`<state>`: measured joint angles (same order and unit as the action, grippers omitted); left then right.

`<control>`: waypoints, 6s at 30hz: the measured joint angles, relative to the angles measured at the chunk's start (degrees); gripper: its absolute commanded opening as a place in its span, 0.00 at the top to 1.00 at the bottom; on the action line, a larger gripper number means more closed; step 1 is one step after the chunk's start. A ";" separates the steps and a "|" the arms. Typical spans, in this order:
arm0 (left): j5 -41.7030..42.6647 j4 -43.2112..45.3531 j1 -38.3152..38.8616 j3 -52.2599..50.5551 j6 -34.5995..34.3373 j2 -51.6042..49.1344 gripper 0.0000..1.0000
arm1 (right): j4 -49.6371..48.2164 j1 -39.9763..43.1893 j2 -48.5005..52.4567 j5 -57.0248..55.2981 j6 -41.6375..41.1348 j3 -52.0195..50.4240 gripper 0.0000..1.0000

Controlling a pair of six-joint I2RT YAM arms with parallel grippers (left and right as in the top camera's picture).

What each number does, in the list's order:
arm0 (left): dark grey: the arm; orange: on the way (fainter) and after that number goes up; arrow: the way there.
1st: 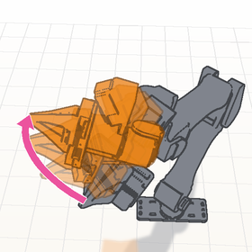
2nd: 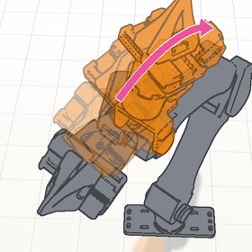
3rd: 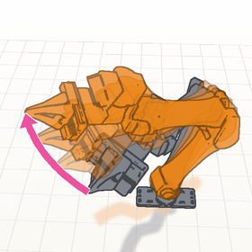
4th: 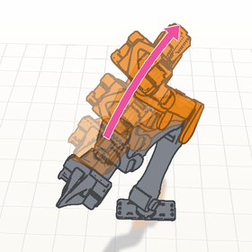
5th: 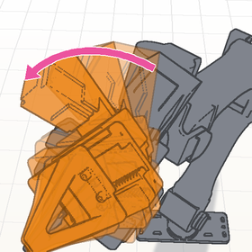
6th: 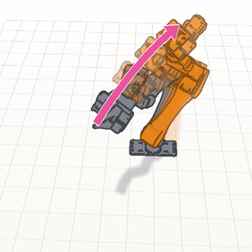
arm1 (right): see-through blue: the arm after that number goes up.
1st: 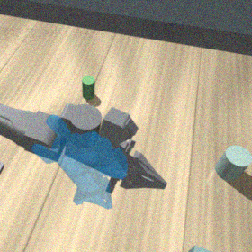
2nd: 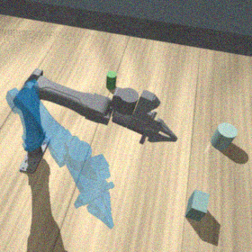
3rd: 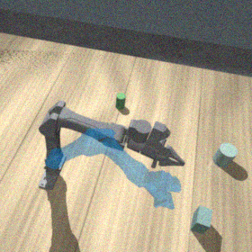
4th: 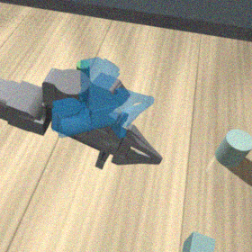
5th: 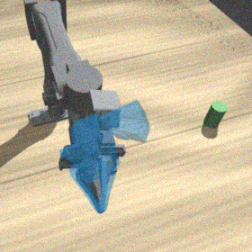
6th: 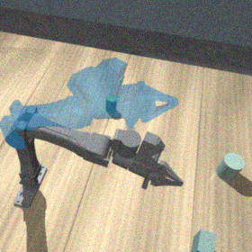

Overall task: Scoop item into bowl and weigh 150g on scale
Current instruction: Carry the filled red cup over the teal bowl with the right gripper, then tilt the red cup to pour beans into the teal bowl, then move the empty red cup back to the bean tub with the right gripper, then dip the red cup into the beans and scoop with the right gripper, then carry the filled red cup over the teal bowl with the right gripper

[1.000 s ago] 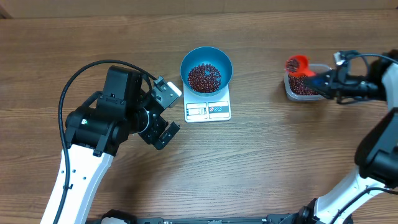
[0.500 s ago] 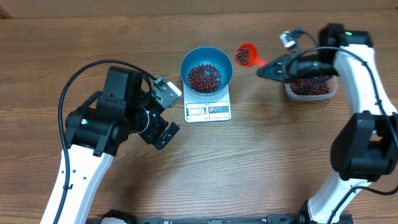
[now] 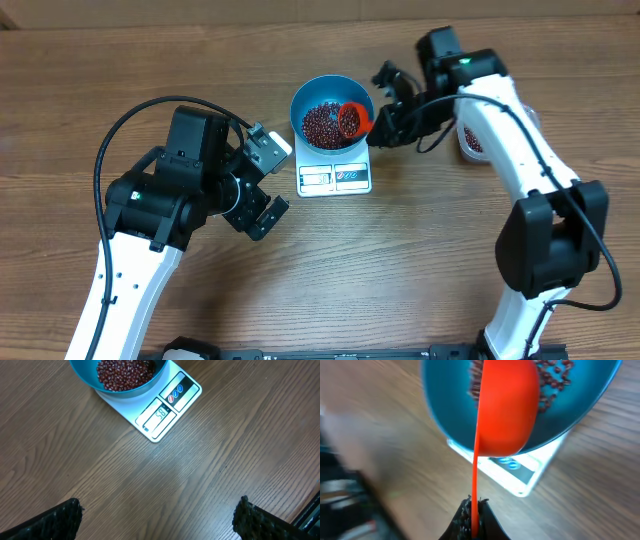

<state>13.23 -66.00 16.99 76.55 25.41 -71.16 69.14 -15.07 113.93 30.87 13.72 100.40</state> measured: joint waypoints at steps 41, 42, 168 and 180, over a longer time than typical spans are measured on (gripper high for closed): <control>-0.02 0.00 0.00 0.00 0.00 0.00 0.00 | -7.85 -16.09 -4.96 -41.59 0.55 1.14 0.96; -0.02 0.00 0.00 0.00 0.00 0.00 0.00 | -6.95 -16.09 -5.16 -41.57 0.39 1.14 0.96; -0.02 0.00 0.00 0.00 0.00 0.00 0.00 | 27.96 43.45 6.58 24.04 24.30 2.23 0.96; 0.00 0.00 0.00 0.00 0.00 0.00 0.00 | 26.86 22.93 5.07 27.47 21.31 7.93 0.96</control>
<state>13.23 -66.00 16.99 76.55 25.41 -71.16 96.01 7.86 119.00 58.35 35.03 108.33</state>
